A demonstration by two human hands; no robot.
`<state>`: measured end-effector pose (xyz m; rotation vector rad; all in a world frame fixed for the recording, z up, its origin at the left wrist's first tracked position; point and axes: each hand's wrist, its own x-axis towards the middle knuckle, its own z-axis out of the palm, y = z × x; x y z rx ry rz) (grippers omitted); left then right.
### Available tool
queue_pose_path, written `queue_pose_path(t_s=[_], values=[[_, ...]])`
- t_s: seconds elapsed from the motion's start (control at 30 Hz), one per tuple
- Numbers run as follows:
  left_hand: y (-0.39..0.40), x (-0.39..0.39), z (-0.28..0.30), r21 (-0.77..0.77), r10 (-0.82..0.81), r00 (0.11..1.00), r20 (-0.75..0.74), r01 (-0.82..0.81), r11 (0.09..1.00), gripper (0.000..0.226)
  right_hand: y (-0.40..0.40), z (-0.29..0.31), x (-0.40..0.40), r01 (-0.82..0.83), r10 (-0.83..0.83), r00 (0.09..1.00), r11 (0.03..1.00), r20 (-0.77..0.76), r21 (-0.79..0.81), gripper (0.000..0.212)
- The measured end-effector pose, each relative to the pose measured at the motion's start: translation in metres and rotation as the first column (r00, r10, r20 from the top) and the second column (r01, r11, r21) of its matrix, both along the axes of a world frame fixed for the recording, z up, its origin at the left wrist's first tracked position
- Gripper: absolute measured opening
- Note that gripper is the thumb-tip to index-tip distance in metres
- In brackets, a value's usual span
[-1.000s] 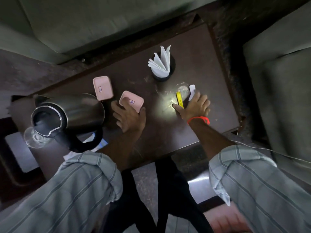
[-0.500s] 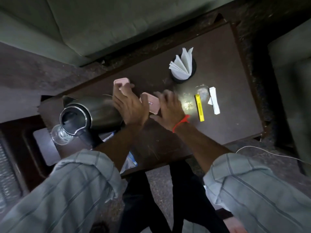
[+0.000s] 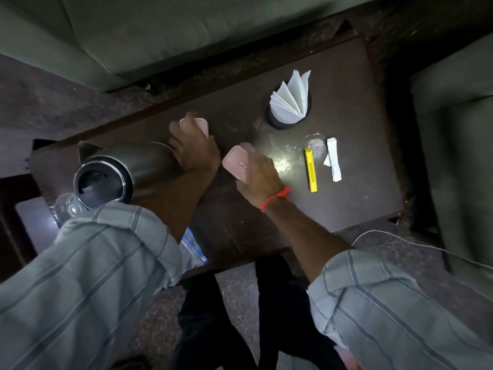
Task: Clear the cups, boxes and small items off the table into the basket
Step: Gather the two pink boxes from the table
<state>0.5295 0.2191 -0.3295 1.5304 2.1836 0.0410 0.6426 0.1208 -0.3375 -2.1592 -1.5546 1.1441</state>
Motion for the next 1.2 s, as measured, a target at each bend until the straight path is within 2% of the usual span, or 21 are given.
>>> queue_pose_path(t_s=[0.1, 0.17, 0.23, 0.33, 0.47, 0.57, 0.67, 0.73, 0.8, 0.9, 1.0, 1.1, 1.2], values=[[-0.022, 0.007, 0.027, 0.045, -0.027, 0.998, 0.062, 0.025, 0.999, 0.071, -0.013, 0.017, 0.005, 0.222, -0.219, 0.973, 0.975, -0.077, 0.030, 0.078], [-0.035, 0.011, 0.049, 0.091, -0.044, 0.997, 0.066, 0.038, 0.995, 0.075, -0.016, 0.034, 0.002, 0.276, -0.267, 0.955, 0.959, -0.128, 0.058, 0.080], [-0.043, 0.016, 0.072, 0.143, -0.033, 0.991, 0.127, 0.014, 0.990, 0.077, -0.013, 0.053, -0.002, 0.290, -0.264, 0.947, 0.949, -0.183, 0.128, 0.077], [-0.046, 0.011, 0.115, 0.256, -0.085, 0.945, 0.317, 0.002, 0.967, 0.075, 0.001, 0.085, -0.013, 0.325, -0.276, 0.938, 0.910, -0.210, 0.256, 0.071], [-0.050, -0.027, 0.175, 0.472, -0.165, 0.908, 0.384, -0.039, 0.881, 0.069, 0.033, 0.130, -0.043, 0.308, -0.261, 0.945, 0.913, -0.197, 0.267, 0.077], [-0.050, -0.079, 0.209, 0.543, -0.075, 0.918, 0.388, -0.162, 0.824, 0.072, 0.058, 0.162, -0.075, 0.260, -0.198, 0.957, 0.912, -0.214, 0.318, 0.084], [-0.058, -0.147, 0.230, 0.513, 0.081, 0.919, 0.385, -0.287, 0.809, 0.081, 0.076, 0.194, -0.120, 0.216, -0.140, 0.964, 0.909, -0.228, 0.356, 0.087], [-0.072, -0.193, 0.240, 0.450, 0.219, 0.889, 0.403, -0.400, 0.798, 0.082, 0.086, 0.213, -0.159, 0.138, -0.065, 0.977, 0.917, -0.202, 0.373, 0.087], [-0.092, -0.247, 0.246, 0.423, 0.322, 0.862, 0.392, -0.480, 0.769, 0.081, 0.091, 0.228, -0.210, -0.012, 0.073, 0.988, 0.915, -0.137, 0.404, 0.086], [-0.124, -0.332, 0.246, 0.394, 0.460, 0.816, 0.350, -0.574, 0.718, 0.077, 0.084, 0.242, -0.291, -0.229, 0.268, 0.962, 0.902, -0.056, 0.366, 0.087], [-0.158, -0.420, 0.241, 0.370, 0.600, 0.756, 0.261, -0.652, 0.662, 0.075, 0.066, 0.248, -0.376, -0.434, 0.484, 0.873, 0.831, -0.065, 0.348, 0.087], [-0.185, -0.494, 0.236, 0.377, 0.674, 0.688, 0.269, -0.719, 0.584, 0.070, 0.052, 0.250, -0.455, -0.600, 0.663, 0.746, 0.709, -0.061, 0.371, 0.084], [-0.200, -0.556, 0.232, 0.331, 0.702, 0.675, 0.229, -0.732, 0.596, 0.070, 0.044, 0.247, -0.519, -0.691, 0.753, 0.657, 0.622, -0.037, 0.369, 0.079]])
